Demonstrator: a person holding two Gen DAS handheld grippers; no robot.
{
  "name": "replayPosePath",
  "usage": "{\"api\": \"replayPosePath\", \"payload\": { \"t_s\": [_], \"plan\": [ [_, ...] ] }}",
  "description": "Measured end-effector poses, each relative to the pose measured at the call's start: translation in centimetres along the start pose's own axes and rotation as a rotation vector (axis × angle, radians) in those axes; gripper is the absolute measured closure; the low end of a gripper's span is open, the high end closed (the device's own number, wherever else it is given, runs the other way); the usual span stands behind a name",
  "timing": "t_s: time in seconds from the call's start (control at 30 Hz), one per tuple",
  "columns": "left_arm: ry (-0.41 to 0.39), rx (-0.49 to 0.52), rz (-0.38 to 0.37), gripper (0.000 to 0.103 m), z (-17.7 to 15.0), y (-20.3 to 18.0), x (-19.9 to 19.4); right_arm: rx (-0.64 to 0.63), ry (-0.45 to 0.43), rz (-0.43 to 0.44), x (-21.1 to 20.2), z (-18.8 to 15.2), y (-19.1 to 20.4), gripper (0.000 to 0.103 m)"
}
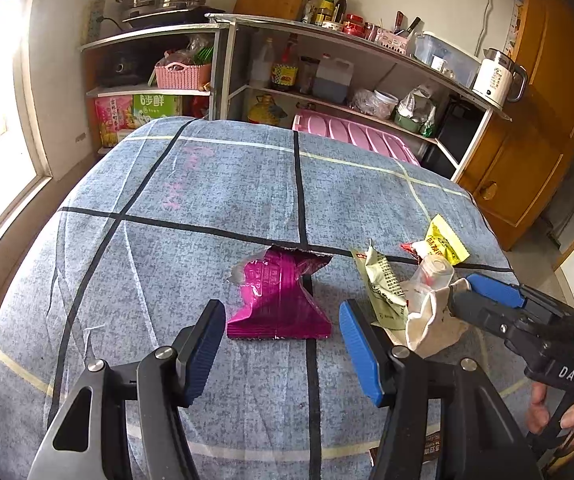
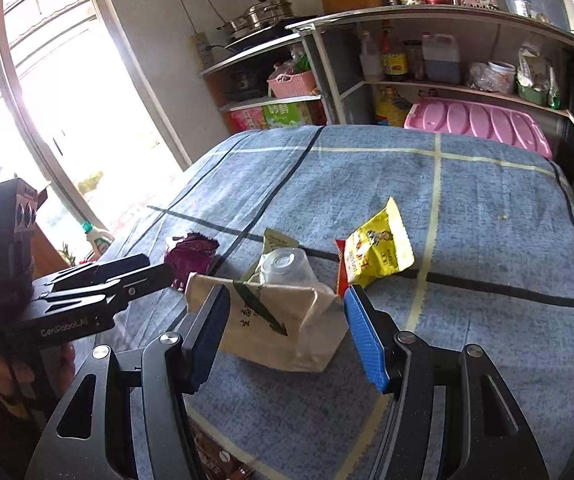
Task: Collect trash
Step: 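Grasp the pink snack wrapper with the left tool while the right tool grasps the white paper bag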
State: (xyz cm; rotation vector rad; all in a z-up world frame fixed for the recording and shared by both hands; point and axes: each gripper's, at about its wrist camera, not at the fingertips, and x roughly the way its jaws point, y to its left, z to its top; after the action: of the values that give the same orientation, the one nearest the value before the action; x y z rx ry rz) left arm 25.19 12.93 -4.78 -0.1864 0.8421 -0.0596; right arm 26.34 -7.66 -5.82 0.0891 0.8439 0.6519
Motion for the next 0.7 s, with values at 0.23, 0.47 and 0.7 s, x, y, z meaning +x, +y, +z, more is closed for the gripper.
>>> {"api": "replayPosePath", "payload": {
  "t_s": [0.23, 0.47, 0.7],
  "plan": [
    [0.011, -0.009, -0.002, 0.044, 0.1, 0.6, 0.7, -0.06, 0.072, 0.114, -0.4, -1.4, 1.9, 0.043],
    [0.012, -0.014, 0.001, 0.044, -0.1, 0.9, 0.8, -0.009, -0.016, 0.011, 0.0, 0.7, 0.0, 0.043],
    [0.019, -0.018, -0.003, 0.044, -0.1, 1.0, 0.9, 0.058, 0.056, 0.144, 2.2, 0.6, -1.0, 0.043]
  ]
}}
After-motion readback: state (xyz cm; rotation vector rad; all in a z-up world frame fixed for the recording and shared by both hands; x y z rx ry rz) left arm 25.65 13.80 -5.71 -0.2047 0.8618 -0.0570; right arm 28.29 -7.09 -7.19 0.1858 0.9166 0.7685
